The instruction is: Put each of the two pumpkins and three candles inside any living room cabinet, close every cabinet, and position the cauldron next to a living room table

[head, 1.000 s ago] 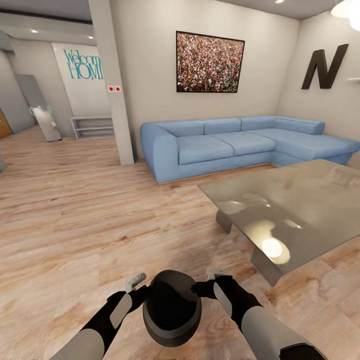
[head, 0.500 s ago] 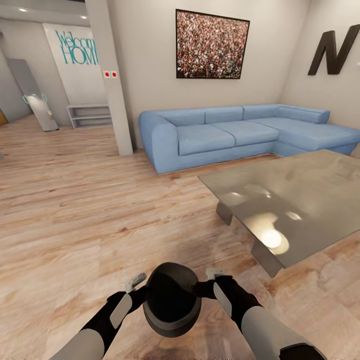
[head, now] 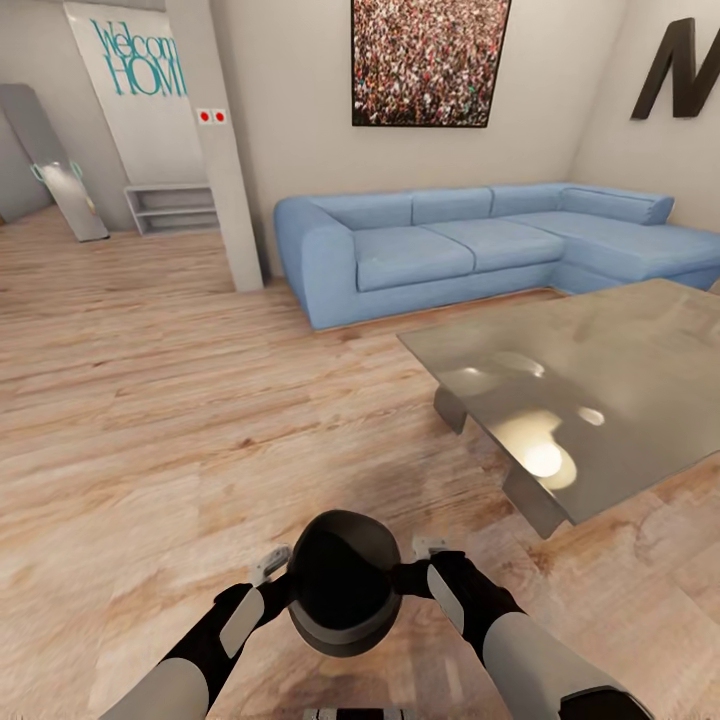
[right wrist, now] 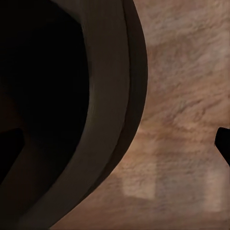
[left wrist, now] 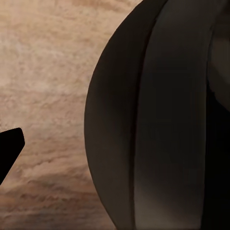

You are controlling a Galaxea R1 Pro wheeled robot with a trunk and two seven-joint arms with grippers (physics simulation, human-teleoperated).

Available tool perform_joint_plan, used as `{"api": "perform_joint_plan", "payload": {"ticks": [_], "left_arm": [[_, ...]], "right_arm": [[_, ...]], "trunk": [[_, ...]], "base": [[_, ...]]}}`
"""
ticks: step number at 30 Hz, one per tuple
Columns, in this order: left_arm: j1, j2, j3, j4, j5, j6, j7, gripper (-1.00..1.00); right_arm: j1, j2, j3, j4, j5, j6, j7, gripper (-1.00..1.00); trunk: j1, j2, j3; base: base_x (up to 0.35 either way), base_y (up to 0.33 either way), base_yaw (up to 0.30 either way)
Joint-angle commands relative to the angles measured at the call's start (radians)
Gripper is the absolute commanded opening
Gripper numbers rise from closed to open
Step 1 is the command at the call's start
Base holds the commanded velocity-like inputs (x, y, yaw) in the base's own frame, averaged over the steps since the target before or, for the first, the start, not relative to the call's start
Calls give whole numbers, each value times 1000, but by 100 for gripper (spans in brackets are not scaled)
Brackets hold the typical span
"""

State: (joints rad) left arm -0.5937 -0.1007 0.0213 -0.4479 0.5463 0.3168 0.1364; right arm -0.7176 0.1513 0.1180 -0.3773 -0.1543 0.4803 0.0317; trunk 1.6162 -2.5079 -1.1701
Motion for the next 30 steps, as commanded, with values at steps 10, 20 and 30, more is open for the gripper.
{"api": "perform_joint_plan", "payload": {"ticks": [10,20,30], "left_arm": [[0,-1,3,-2,10,5,6,100],[0,-1,3,-3,11,5,6,100],[0,-1,3,-2,11,5,6,100]], "right_arm": [[0,-1,8,-2,-9,4,-3,100],[0,-3,6,-2,-11,3,-4,100],[0,-4,2,65,-13,-34,-67,100]], "trunk": [[2,-2,-24],[2,-2,-24],[2,-2,-24]], "base": [[0,0,0],[0,0,0],[0,0,0]]}}
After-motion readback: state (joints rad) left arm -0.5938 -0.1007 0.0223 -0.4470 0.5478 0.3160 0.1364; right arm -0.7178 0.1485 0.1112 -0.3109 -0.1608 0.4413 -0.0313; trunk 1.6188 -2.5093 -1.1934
